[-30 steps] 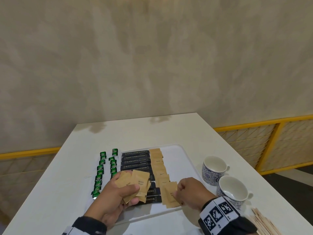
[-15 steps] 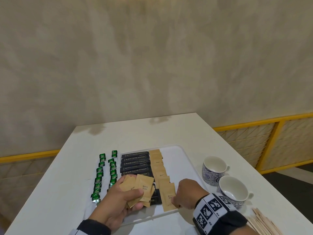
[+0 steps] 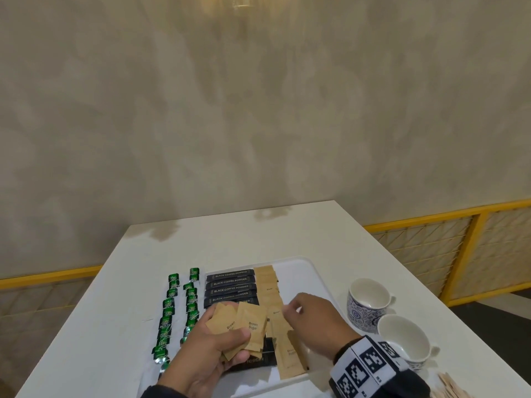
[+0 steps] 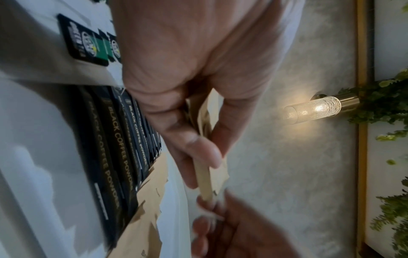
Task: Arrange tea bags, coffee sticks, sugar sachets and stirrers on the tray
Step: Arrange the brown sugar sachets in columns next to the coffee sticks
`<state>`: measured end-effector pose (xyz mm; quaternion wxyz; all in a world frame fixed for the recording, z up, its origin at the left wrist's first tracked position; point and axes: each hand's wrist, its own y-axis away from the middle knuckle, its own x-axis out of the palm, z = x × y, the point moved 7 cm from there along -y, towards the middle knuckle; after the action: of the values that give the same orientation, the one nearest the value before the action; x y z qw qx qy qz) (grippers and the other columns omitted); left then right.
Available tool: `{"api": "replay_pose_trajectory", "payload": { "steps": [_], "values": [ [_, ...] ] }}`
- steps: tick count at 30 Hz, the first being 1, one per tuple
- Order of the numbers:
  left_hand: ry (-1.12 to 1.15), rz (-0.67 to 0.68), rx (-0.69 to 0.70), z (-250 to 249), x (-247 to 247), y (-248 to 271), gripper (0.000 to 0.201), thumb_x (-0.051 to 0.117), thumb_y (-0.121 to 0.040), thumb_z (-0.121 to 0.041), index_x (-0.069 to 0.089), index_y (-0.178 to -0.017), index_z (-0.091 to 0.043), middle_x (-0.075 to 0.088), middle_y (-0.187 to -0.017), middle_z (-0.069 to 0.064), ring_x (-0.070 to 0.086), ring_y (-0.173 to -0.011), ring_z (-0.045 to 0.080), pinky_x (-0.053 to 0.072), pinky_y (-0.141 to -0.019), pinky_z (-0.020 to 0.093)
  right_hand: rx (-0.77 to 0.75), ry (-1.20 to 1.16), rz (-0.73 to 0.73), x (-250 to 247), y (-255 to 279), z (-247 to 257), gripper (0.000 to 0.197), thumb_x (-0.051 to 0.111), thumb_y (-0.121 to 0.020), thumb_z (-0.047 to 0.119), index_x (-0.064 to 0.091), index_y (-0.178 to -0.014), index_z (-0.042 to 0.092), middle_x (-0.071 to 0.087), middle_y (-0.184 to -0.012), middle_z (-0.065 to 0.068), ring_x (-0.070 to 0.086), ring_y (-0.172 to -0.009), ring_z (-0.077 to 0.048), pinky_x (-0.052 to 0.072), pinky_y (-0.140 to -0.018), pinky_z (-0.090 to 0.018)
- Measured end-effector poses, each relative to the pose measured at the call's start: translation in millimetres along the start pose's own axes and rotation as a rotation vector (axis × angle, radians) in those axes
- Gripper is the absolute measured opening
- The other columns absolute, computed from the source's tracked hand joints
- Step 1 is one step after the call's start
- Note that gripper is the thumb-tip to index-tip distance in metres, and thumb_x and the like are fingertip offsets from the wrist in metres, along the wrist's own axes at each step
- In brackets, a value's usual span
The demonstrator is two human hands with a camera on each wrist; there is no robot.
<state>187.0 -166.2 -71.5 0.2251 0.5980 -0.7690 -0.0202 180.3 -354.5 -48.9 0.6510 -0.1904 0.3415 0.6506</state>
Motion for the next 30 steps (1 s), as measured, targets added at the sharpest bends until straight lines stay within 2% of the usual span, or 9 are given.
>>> {"api": "replay_pose_trajectory", "payload": {
  "steps": [2, 5, 8, 11, 15, 20, 23, 27, 30],
  "values": [
    [0.001, -0.03, 0.04, -3, 3, -4, 0.046, 0.072, -0.069, 0.015, 0.061, -0.106, -0.01, 0.073, -0.085, 0.017, 0.068, -0.063, 0.03, 0.054, -0.045, 0.026, -0.04, -0.281, 0.053, 3, -1, 13, 0.03, 0.058, -0.089, 0.05, 0.063, -0.087, 0.02, 0.066, -0.086, 0.006, 0.062, -0.077, -0.01, 0.051, -0.072, -0.026],
    [0.015, -0.087, 0.098, -9, 9, -12, 0.047, 0.076, -0.066, 0.011, 0.061, -0.105, -0.009, 0.071, -0.077, 0.014, 0.063, -0.055, 0.023, 0.052, -0.043, 0.024, -0.008, -0.576, 0.13, 7, -4, 25, 0.025, 0.077, -0.081, 0.031, 0.061, -0.08, 0.011, 0.069, -0.074, -0.005, 0.06, -0.058, -0.016, 0.049, -0.053, -0.024],
    [0.043, -0.132, 0.137, -17, 14, -23, 0.055, 0.08, -0.06, -0.002, 0.059, -0.11, -0.01, 0.074, -0.085, 0.012, 0.067, -0.062, 0.022, 0.052, -0.046, 0.026, 0.035, -0.653, 0.131, 2, -18, 27, 0.023, 0.076, -0.082, 0.02, 0.055, -0.077, 0.014, 0.065, -0.065, -0.005, 0.057, -0.05, -0.016, 0.045, -0.046, -0.023],
    [0.094, -0.151, 0.137, -25, 15, -36, 0.035, 0.072, -0.076, -0.003, 0.058, -0.107, -0.013, 0.076, -0.082, 0.005, 0.071, -0.064, 0.018, 0.051, -0.051, 0.028, 0.118, -0.731, 0.223, -4, -37, 29, 0.011, 0.064, -0.092, 0.019, 0.058, -0.088, 0.011, 0.066, -0.07, -0.005, 0.056, -0.051, -0.014, 0.044, -0.046, -0.021],
    [0.121, -0.183, 0.111, -28, 14, -50, 0.031, 0.068, -0.08, 0.004, 0.058, -0.104, -0.014, 0.074, -0.087, 0.007, 0.071, -0.065, 0.018, 0.053, -0.051, 0.026, 0.143, -0.693, 0.252, -15, -59, 31, 0.005, 0.056, -0.096, 0.013, 0.057, -0.093, 0.009, 0.071, -0.081, -0.013, 0.059, -0.054, -0.015, 0.046, -0.049, -0.021],
    [0.14, -0.253, 0.105, -24, 10, -61, 0.041, 0.068, -0.077, 0.012, 0.056, -0.108, -0.012, 0.072, -0.086, 0.012, 0.069, -0.06, 0.019, 0.052, -0.044, 0.021, 0.14, -0.687, 0.213, -17, -78, 33, 0.011, 0.053, -0.096, 0.009, 0.054, -0.085, 0.01, 0.067, -0.072, -0.013, 0.05, -0.045, -0.016, 0.043, -0.043, -0.022],
    [0.162, -0.293, 0.117, -22, 4, -65, 0.045, 0.069, -0.075, 0.014, 0.055, -0.109, -0.012, 0.07, -0.088, 0.016, 0.065, -0.066, 0.025, 0.052, -0.042, 0.02, 0.152, -0.68, 0.217, -19, -88, 32, 0.013, 0.05, -0.099, 0.012, 0.052, -0.086, 0.011, 0.064, -0.07, -0.011, 0.049, -0.044, -0.015, 0.046, -0.044, -0.024],
    [0.164, -0.311, 0.15, -24, 1, -68, 0.04, 0.069, -0.075, 0.014, 0.056, -0.096, -0.017, 0.068, -0.083, 0.013, 0.064, -0.065, 0.025, 0.052, -0.043, 0.02, 0.102, -0.475, 0.197, -15, -91, 34, 0.015, 0.047, -0.1, 0.019, 0.053, -0.087, 0.015, 0.064, -0.078, -0.012, 0.054, -0.047, -0.018, 0.046, -0.045, -0.023],
    [0.165, -0.319, 0.163, -23, -2, -66, 0.044, 0.069, -0.074, 0.014, 0.056, -0.109, -0.011, 0.069, -0.085, 0.014, 0.064, -0.065, 0.025, 0.052, -0.043, 0.021, 0.085, -0.308, 0.124, -16, -96, 35, 0.015, 0.039, -0.1, 0.017, 0.05, -0.089, 0.019, 0.065, -0.091, -0.015, 0.062, -0.057, -0.023, 0.047, -0.046, -0.025]
  ]
}}
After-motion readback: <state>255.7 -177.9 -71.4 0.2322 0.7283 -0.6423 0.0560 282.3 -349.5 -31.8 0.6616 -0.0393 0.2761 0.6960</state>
